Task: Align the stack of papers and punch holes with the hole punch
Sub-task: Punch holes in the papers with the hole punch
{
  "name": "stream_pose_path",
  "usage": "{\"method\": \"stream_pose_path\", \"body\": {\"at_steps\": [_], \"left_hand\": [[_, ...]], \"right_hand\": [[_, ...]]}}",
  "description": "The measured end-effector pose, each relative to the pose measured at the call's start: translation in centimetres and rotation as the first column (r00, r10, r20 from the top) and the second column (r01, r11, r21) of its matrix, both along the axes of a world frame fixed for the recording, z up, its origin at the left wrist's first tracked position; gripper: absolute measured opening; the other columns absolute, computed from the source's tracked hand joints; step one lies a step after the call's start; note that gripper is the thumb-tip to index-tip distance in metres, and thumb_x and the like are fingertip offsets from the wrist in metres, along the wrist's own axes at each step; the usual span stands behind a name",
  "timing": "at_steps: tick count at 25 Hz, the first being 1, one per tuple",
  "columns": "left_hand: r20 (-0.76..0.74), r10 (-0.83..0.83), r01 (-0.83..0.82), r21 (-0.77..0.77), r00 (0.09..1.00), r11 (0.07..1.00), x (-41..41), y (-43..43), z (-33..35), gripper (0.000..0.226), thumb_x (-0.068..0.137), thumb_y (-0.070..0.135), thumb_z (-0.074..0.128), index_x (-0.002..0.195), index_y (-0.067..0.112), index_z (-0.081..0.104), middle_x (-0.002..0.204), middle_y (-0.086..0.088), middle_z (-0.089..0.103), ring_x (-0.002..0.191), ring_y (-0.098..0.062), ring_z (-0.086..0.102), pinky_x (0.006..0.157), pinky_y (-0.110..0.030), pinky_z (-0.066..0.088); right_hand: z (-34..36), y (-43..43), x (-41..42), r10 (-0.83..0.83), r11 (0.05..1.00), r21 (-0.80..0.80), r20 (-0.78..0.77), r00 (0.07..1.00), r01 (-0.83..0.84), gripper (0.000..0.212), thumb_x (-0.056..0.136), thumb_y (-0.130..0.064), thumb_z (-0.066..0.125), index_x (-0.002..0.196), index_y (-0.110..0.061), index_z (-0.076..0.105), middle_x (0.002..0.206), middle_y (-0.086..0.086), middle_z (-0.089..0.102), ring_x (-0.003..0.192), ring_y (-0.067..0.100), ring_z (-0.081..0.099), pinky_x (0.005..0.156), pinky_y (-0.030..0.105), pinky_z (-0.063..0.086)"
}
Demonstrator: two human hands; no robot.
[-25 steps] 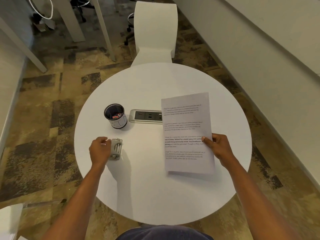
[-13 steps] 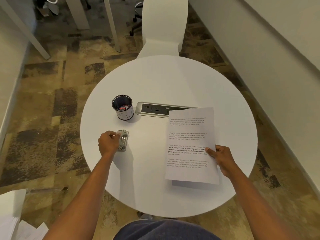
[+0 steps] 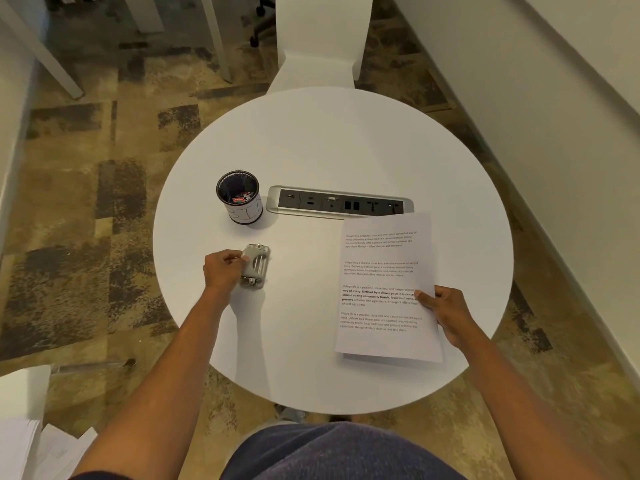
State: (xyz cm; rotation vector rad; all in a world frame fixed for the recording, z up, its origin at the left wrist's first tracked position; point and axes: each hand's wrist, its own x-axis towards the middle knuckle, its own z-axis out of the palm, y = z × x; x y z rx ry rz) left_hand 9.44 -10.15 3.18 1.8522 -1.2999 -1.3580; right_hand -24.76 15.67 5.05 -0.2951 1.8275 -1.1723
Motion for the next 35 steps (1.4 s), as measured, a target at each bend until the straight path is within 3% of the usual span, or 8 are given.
{"method": "stream_pose_path", "body": {"at_steps": [4,8,19,23,27,35], "left_hand": [[-0.134,-0.057,0.059,0.009,0.989,0.998,-4.1,1.3,1.0,0.01,0.078,0.003,0.072,0.088,0.006,0.071,0.086,-0.012,0.069,0.078,-0.023,0.064,0.068,-0.027,0.052],[-0.173,-0.101,0.112,0.054,0.98,0.992,-8.5,3.1,1.1,0.014,0.078,0.003,0.072,0.091,0.0,0.072,0.09,-0.016,0.071,0.079,-0.024,0.064,0.073,-0.031,0.052],[-0.117,-0.096,0.106,0.083,0.988,0.991,-11.4,6.2,0.3,0.018,0.08,0.004,0.069,0.097,-0.001,0.072,0.095,-0.018,0.072,0.08,-0.024,0.064,0.076,-0.032,0.054],[-0.016,-0.183,0.182,-0.028,0.983,0.983,-10.6,5.9,0.7,0.025,0.081,0.023,0.073,0.1,0.007,0.07,0.087,-0.005,0.068,0.08,-0.017,0.062,0.074,-0.025,0.046],[0.002,-0.231,0.231,-0.006,0.973,0.973,-9.0,5.3,0.0,0.032,0.086,0.035,0.068,0.1,0.007,0.071,0.093,-0.006,0.071,0.084,-0.017,0.061,0.077,-0.025,0.043],[-0.024,-0.343,0.344,0.023,0.939,0.939,-9.3,5.3,0.2,0.036,0.084,0.023,0.072,0.111,0.0,0.068,0.1,-0.011,0.071,0.089,-0.018,0.062,0.082,-0.026,0.047]], "right_hand": [[0.2,0.9,-0.7,-0.042,0.999,-0.013,0.008,0.999,0.042,0.015,0.085,-0.009,0.07,0.1,-0.007,0.072,0.1,0.012,0.075,0.087,0.029,0.072,0.079,0.041,0.057],[0.2,1.6,-0.8,-0.069,0.997,-0.014,0.014,0.997,0.07,0.019,0.086,-0.009,0.069,0.104,-0.004,0.071,0.1,0.013,0.074,0.087,0.029,0.072,0.076,0.039,0.057],[-0.7,3.2,-0.6,-0.108,0.994,0.016,0.034,0.994,0.107,0.017,0.085,-0.01,0.07,0.102,-0.007,0.071,0.093,0.004,0.075,0.075,0.015,0.074,0.059,0.025,0.057],[-1.1,2.6,-0.7,-0.097,0.995,0.016,0.034,0.995,0.097,0.018,0.085,-0.01,0.071,0.102,-0.007,0.072,0.095,0.006,0.075,0.081,0.02,0.073,0.067,0.031,0.058],[-1.5,1.1,0.0,-0.054,0.999,0.01,0.019,0.998,0.053,0.008,0.084,-0.01,0.071,0.09,-0.016,0.075,0.092,0.004,0.076,0.078,0.018,0.074,0.067,0.032,0.058],[-2.7,-1.1,1.5,-0.043,0.998,0.039,0.006,0.999,0.042,0.01,0.084,-0.011,0.071,0.086,-0.019,0.075,0.093,0.006,0.076,0.077,0.019,0.074,0.074,0.036,0.059]]}}
